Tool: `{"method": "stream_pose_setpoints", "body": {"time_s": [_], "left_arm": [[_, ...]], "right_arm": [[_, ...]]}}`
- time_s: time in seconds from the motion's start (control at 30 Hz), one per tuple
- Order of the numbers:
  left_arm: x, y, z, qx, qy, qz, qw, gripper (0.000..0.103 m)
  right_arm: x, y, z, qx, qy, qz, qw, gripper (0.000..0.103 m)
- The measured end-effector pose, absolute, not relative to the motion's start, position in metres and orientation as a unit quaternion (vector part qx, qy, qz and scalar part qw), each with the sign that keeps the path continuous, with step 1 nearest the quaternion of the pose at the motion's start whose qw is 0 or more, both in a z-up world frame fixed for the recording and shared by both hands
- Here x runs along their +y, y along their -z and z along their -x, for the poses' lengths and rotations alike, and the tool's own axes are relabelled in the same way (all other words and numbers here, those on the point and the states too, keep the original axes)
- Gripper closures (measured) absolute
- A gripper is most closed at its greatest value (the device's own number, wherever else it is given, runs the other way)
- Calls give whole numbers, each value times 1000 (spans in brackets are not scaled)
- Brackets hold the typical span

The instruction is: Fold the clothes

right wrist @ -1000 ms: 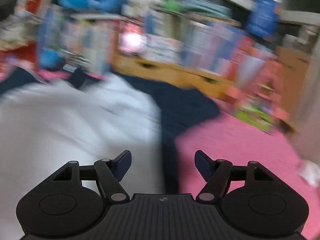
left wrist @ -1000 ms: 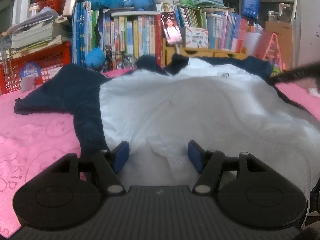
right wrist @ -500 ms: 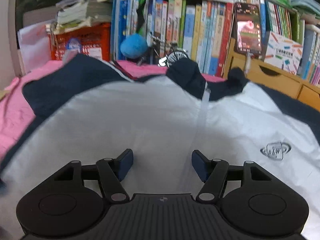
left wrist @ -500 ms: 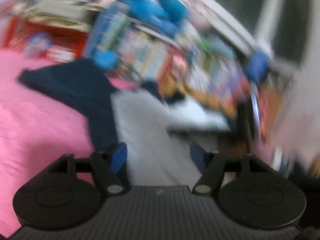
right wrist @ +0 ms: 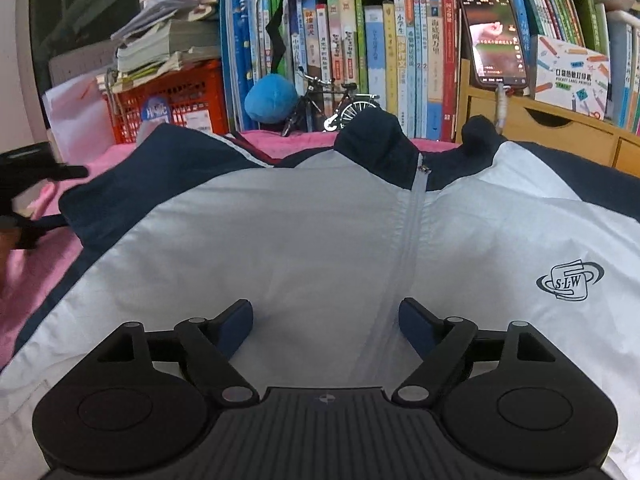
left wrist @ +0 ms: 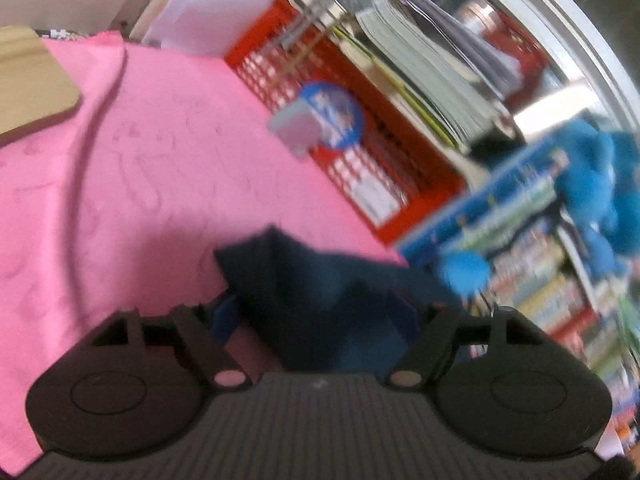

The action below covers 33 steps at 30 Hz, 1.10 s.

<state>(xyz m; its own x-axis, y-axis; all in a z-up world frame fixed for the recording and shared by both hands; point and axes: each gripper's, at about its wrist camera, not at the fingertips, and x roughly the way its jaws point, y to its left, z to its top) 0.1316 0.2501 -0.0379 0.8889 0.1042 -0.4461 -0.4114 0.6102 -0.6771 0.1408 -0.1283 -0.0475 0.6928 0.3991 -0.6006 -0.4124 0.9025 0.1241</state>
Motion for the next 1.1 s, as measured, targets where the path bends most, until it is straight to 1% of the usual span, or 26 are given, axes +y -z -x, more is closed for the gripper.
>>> {"method": "stream_pose_setpoints", "body": {"time_s": [0.03,0.07,0.1,0.13,0.17,0.2,0.27,0.33,0.4,0.5,0.6,0.67,0.7,0.77,0.87,0.97,1.03,1.1], "left_arm": [[248,38,-138,180,-159,413,879,28],[246,37,-144,186,-165,412,876,37],[244,36,-149,192,-172,412,874,63],[242,35,-154,198,-178,412,872,75],[239,32,-157,197,-169,422,869,83],[236,27,-157,190,-151,431,869,89],[219,8,-157,168,-103,412,890,94],[186,-17,-156,152,-42,360,920,93],[147,-44,-156,145,22,294,944,93],[75,-63,-147,162,128,192,959,91],[-3,-55,-127,209,216,52,952,88],[-37,-34,-113,249,247,-15,936,85],[-53,-24,-106,268,262,-48,926,82],[-81,-2,-89,296,278,-117,907,81],[-92,12,-75,300,277,-174,896,81],[-91,9,-69,304,284,-177,892,81],[-93,8,-65,302,287,-192,889,81],[-97,10,-56,291,287,-224,885,81]], "right_arm": [[-139,46,-142,320,-230,-26,919,22],[-150,45,-144,316,-239,-66,916,22],[-169,46,-146,304,-243,-131,912,22],[-190,48,-148,289,-245,-198,904,22],[-210,48,-150,271,-221,-249,903,22],[-229,49,-151,252,-194,-297,900,22],[-258,46,-148,208,-137,-344,905,22],[-281,45,-144,174,-92,-380,904,22],[-298,47,-142,161,-80,-415,892,22],[-313,54,-141,155,-70,-459,872,22],[-322,60,-141,151,-63,-480,862,21],[-325,61,-143,157,-65,-485,858,20],[-326,61,-145,161,-66,-485,857,18],[-322,60,-148,176,-77,-469,862,18],[-308,54,-151,199,-98,-427,877,17],[-288,47,-155,217,-176,-384,880,15],[-261,41,-155,234,-244,-325,883,11],[-232,35,-151,247,-294,-249,889,10]]}}
